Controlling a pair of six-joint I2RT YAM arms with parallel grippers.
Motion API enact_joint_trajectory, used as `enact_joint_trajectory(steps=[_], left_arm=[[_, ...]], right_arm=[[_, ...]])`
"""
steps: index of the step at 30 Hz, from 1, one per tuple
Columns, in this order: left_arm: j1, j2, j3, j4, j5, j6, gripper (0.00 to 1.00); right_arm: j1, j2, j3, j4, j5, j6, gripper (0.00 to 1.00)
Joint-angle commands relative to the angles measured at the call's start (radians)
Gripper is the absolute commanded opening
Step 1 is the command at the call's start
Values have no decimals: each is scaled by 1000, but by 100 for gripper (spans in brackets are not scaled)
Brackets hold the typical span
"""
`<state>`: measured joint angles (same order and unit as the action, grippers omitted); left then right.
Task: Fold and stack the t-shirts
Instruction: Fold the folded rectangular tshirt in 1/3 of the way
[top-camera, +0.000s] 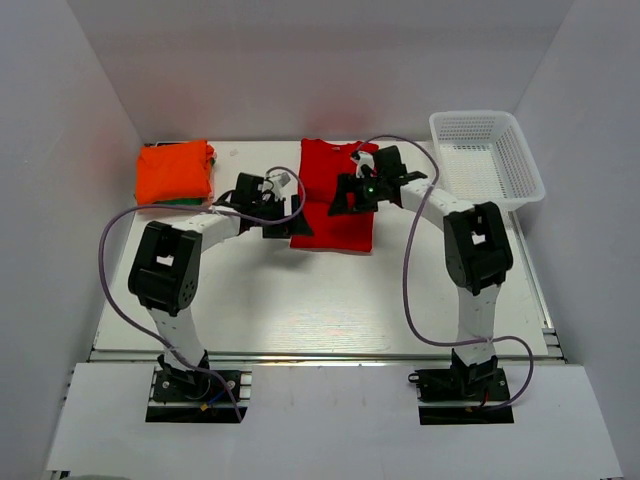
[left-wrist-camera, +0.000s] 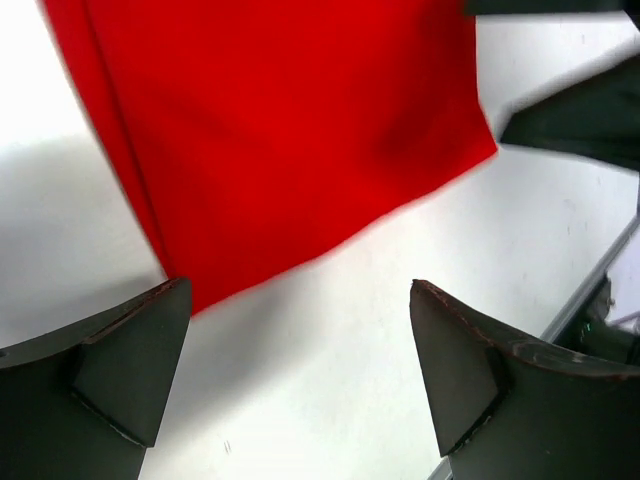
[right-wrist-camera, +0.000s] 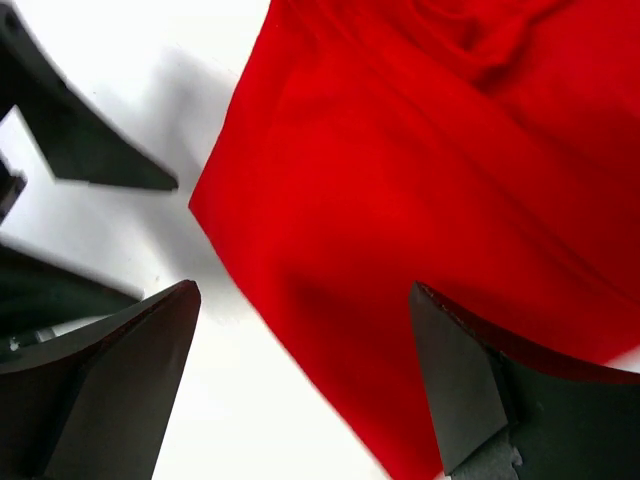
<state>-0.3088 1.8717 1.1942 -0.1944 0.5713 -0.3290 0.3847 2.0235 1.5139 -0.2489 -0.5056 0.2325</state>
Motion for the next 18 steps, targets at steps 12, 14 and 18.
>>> enact_joint_trajectory(steps=[12, 14, 18], left_arm=[[4, -328, -344, -53, -88, 16, 100], [4, -353, -354, -62, -88, 16, 100], [4, -362, -363, -83, -108, 7, 100]], right_arm=[[72, 225, 146, 397, 188, 85, 90], [74, 251, 181, 447, 217, 94, 90], [68, 316, 301, 445, 308, 116, 90]])
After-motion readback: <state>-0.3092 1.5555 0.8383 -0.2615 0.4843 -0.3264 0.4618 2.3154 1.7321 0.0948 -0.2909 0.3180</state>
